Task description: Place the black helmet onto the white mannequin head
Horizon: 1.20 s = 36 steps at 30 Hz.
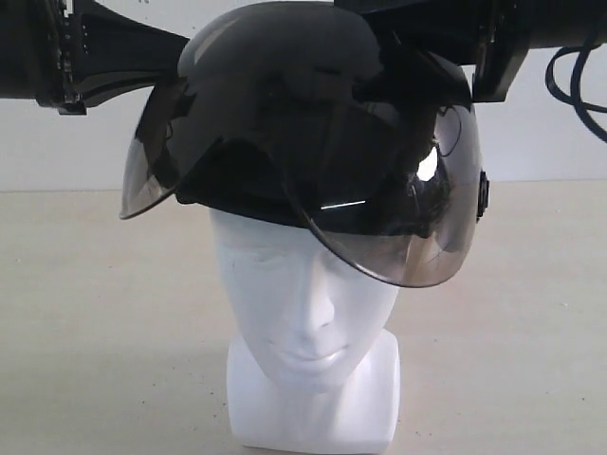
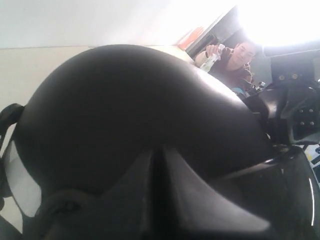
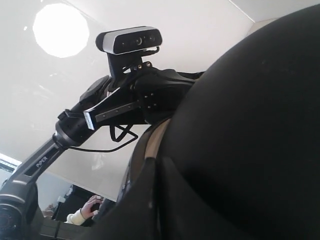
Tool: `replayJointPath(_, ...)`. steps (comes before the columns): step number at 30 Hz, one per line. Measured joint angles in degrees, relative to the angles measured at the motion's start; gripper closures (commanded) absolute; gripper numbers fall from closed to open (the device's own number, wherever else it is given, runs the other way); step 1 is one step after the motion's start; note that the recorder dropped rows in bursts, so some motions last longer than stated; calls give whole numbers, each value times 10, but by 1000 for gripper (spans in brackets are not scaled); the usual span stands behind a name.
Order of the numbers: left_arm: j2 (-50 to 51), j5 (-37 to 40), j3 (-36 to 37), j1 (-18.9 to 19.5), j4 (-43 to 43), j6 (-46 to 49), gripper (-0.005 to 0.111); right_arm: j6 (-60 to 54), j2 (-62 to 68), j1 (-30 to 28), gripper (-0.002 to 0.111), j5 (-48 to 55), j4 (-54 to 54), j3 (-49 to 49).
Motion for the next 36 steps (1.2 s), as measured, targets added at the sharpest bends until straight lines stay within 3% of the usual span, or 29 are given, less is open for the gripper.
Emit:
replayJointPath(8,-11,8,20,6,-2,1,102,17,-11,44,109,-49,-45,-7)
replayJointPath(19,-13,12,22,7,-2,1,102,54,-15,56,109,-61,-81,-14)
replayJointPath(25,-13,12,22,7,-4,1,102,74,-19,63,109,-5,-127,-14)
replayJointPath(36,-13,13,22,7,-4,3,102,89,-21,66,109,4,-135,-5)
